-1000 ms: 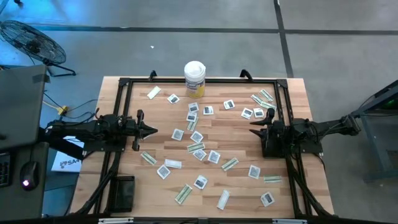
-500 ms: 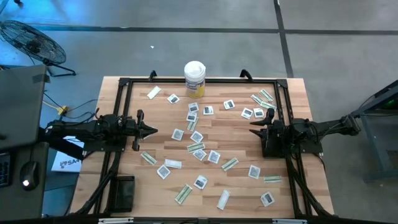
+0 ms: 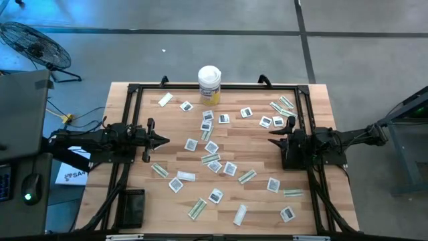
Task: Pick & Place First Aid Supplies
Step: Put the white bandage pad into the right black bin
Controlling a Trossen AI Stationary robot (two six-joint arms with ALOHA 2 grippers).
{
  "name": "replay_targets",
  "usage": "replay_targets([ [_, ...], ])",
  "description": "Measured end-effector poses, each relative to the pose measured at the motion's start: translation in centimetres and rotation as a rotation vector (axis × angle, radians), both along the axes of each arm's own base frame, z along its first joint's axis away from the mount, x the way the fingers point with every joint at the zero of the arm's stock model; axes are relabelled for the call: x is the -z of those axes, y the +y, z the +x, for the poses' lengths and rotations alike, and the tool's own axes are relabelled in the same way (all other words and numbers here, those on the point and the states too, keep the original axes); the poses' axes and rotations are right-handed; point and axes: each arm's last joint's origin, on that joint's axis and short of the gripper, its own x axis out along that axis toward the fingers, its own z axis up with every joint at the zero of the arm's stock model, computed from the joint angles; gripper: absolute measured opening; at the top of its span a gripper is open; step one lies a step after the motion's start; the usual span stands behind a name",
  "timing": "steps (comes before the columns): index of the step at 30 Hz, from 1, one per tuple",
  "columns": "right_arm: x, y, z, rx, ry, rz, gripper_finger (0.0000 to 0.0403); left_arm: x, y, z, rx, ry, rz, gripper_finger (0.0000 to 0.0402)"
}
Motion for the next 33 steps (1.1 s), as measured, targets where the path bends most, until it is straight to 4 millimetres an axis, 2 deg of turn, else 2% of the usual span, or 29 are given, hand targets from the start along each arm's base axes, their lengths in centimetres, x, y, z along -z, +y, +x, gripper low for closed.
replay_targets([
  [3, -0.4, 0.1, 0.0, -0.024, -0.05, 0.074, 0.0138, 0.0, 0.0, 0.0, 0.0, 0.0, 0.0, 0.0001],
  [8, -0.6, -0.2, -0.1, 0.048, -0.075, 0.108, 0.0138, 0.0, 0.0, 0.0, 0.0, 0.0, 0.0, 0.0001],
  [14, -0.7, -0.1, -0.1, 0.002, -0.089, 0.122, 0.0138, 0.0, 0.0, 0.0, 0.0, 0.0, 0.0, 0.0001],
  [22, -2.0, 0.1, 0.5, -0.044, -0.212, 0.161, 0.0138, 0.0, 0.0, 0.0, 0.001, 0.0, 0.0, 0.0001],
  [26, -1.9, 0.3, 1.5, -0.028, -0.132, 0.15, 0.0138, 0.0, 0.0, 0.0, 0.0, 0.0, 0.0, 0.0001],
  [33, -3.3, 0.8, 4.1, -0.025, 0.004, 0.137, 0.0138, 0.0, 0.0, 0.0, 0.001, 0.0, 0.0, 0.0001],
])
